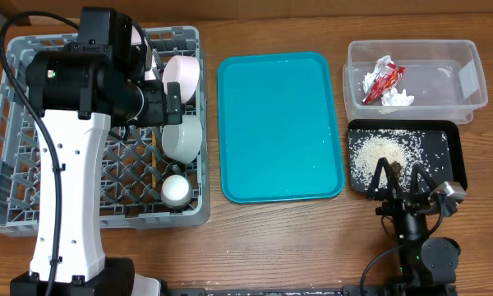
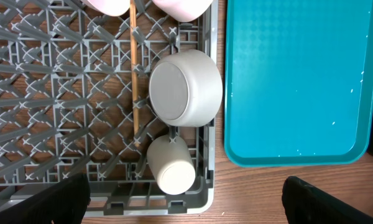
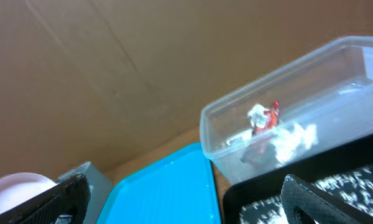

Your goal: Sort waste into correct bins and load items into the dishwasher

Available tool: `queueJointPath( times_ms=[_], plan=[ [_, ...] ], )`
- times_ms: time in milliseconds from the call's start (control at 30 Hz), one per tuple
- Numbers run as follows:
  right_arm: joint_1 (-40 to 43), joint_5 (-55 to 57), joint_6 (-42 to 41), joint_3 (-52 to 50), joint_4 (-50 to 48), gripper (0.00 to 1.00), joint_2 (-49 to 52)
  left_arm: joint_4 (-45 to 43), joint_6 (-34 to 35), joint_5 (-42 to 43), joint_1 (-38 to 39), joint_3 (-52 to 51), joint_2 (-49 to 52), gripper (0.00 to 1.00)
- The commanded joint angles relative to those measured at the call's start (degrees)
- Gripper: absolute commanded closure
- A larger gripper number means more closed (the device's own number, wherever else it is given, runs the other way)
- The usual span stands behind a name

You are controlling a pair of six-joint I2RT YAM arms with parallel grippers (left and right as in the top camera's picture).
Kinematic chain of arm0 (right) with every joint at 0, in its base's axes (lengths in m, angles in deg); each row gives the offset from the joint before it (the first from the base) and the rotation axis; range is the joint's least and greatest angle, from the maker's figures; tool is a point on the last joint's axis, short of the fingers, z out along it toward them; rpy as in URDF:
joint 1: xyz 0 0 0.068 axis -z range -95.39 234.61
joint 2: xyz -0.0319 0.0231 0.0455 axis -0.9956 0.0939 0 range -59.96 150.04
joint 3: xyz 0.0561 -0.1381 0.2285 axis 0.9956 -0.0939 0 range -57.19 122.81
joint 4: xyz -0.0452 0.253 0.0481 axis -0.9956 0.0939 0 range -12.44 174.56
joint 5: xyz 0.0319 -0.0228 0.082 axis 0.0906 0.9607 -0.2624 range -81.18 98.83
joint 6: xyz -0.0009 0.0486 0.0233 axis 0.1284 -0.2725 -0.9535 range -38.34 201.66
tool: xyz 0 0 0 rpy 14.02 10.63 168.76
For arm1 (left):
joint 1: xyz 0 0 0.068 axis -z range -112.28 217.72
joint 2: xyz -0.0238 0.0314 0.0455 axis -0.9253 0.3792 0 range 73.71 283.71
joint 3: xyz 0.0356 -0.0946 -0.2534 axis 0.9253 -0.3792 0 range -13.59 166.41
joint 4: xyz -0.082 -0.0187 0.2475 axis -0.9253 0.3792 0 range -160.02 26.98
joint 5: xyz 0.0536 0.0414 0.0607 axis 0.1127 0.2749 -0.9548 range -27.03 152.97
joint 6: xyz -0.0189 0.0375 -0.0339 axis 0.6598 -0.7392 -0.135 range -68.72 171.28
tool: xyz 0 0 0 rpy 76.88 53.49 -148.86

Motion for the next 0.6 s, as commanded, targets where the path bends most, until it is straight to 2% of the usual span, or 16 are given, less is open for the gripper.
queueJointPath(
  times_ms=[0,567],
  plan=[
    [0.2,1.0,0.4,-2.2,1.0,0.0,-0.7,-0.1,0.7,0.4,0.0,0.5,0.4,0.0],
    [0.2,0.3,0.4,-2.1,0.8,0.0,-0.7,-0.1,0.7,0.4,0.0,0.5,0.4,0.0]
  ],
)
